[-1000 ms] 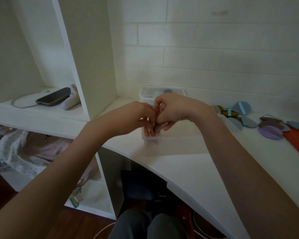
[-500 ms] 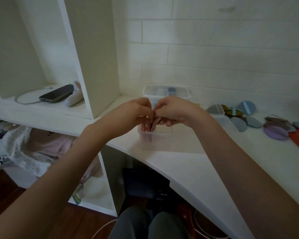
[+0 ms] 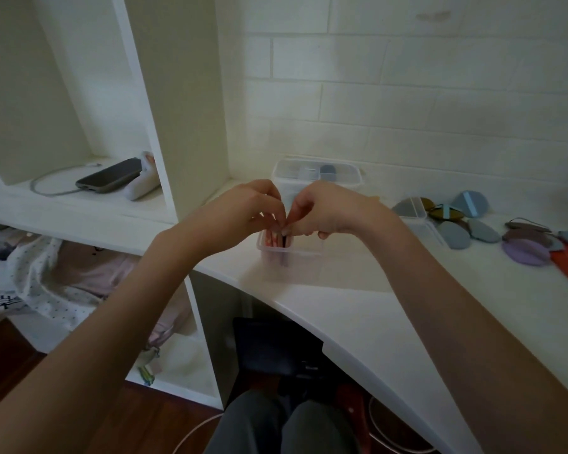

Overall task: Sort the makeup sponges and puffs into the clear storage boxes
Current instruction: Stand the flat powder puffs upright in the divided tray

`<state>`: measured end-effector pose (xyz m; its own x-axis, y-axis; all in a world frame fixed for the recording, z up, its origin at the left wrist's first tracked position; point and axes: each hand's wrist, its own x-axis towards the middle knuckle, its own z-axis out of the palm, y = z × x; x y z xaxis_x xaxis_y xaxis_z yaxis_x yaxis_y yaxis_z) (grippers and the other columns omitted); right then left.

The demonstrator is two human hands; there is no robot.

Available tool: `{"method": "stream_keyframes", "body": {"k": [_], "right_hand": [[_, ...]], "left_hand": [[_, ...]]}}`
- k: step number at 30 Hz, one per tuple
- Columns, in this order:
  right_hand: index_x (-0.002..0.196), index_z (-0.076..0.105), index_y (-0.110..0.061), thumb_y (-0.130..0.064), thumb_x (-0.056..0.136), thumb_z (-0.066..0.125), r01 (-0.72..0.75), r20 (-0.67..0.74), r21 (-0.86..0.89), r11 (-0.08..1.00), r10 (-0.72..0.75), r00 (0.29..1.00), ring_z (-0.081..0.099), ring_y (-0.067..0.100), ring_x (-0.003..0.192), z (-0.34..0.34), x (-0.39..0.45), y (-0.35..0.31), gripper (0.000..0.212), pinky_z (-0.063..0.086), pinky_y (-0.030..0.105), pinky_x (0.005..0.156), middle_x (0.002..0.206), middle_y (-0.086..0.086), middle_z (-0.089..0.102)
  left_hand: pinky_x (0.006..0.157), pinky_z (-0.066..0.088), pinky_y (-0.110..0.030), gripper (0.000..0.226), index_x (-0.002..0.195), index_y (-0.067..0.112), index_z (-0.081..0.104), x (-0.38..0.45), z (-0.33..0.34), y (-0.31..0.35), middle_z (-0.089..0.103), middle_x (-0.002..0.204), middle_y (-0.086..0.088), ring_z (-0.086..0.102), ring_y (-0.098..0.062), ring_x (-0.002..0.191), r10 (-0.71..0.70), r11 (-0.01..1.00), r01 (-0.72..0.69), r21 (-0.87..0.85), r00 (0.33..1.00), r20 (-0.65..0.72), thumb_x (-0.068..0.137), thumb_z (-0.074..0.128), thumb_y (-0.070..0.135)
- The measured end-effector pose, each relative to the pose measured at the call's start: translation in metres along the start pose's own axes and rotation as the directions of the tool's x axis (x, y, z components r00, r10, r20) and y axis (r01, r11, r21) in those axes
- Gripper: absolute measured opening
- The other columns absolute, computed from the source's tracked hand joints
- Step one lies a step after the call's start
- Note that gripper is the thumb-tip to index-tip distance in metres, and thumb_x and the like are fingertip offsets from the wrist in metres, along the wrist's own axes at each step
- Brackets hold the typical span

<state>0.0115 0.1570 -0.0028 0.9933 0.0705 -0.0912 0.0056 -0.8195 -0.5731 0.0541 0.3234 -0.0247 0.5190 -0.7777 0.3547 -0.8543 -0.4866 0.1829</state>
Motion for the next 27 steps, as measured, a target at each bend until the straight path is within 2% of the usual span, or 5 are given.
{"method": "stream_keyframes", "body": {"k": [6, 14, 19, 25, 27], "right_hand": [[0.090, 0.067, -0.017, -0.022, 0.083, 0.071, 0.035, -0.083, 0.077, 0.996, -0.028, 0.996, 0.058, 0.006, 0.060, -0.002, 0.000, 0.000, 0.010, 0.043, 0.013, 0.044, 0.075, -0.001, 0.064], [0.087, 0.077, -0.015, -0.026, 0.074, 0.079, 0.056, -0.157, -0.079, 0.995, -0.067, 0.985, 0.053, 0.007, 0.060, 0.011, 0.005, -0.004, 0.017, 0.039, 0.017, 0.053, 0.071, -0.001, 0.065], [0.084, 0.075, -0.016, -0.024, 0.075, 0.077, 0.041, -0.133, -0.125, 0.991, -0.058, 0.989, 0.053, 0.008, 0.062, 0.015, 0.005, -0.005, 0.012, 0.038, 0.017, 0.052, 0.065, -0.005, 0.060], [0.073, 0.070, -0.020, -0.023, 0.081, 0.072, 0.052, -0.094, 0.052, 0.997, -0.047, 0.994, 0.056, 0.006, 0.061, 0.001, 0.002, 0.008, 0.009, 0.040, 0.013, 0.051, 0.067, -0.001, 0.064], [0.074, 0.069, -0.020, -0.021, 0.082, 0.071, 0.056, -0.048, 0.046, 0.997, -0.054, 0.997, 0.059, 0.004, 0.063, 0.000, 0.002, 0.009, 0.009, 0.042, 0.014, 0.054, 0.070, 0.000, 0.067]], "left_hand": [[0.084, 0.053, -0.017, 0.014, 0.091, 0.016, 0.069, -0.006, 0.001, -0.010, 0.071, 0.087, 0.003, 0.067, -0.004, 0.082, -0.132, 0.965, 0.104, -0.239, 0.986, -0.103, 0.084, 0.066, 0.004], [0.075, 0.041, -0.001, 0.012, 0.087, 0.025, 0.071, -0.004, -0.001, -0.006, 0.068, 0.075, 0.016, 0.065, 0.003, 0.080, -0.147, 0.966, 0.132, -0.221, 0.987, -0.056, 0.082, 0.069, 0.014], [0.082, 0.053, -0.029, 0.006, 0.087, 0.026, 0.066, -0.004, 0.008, -0.009, 0.071, 0.081, 0.012, 0.066, -0.007, 0.081, -0.174, 0.964, 0.154, -0.218, 0.982, -0.075, 0.084, 0.066, 0.021], [0.074, 0.046, -0.015, 0.003, 0.089, 0.017, 0.064, 0.003, 0.021, -0.003, 0.069, 0.086, 0.006, 0.063, -0.006, 0.085, -0.214, 0.946, 0.164, -0.278, 0.964, -0.159, 0.089, 0.061, 0.018], [0.069, 0.044, -0.021, 0.005, 0.089, 0.016, 0.062, 0.005, 0.026, 0.001, 0.069, 0.086, 0.003, 0.063, -0.012, 0.082, -0.231, 0.943, 0.193, -0.273, 0.966, -0.119, 0.091, 0.058, 0.017]]}}
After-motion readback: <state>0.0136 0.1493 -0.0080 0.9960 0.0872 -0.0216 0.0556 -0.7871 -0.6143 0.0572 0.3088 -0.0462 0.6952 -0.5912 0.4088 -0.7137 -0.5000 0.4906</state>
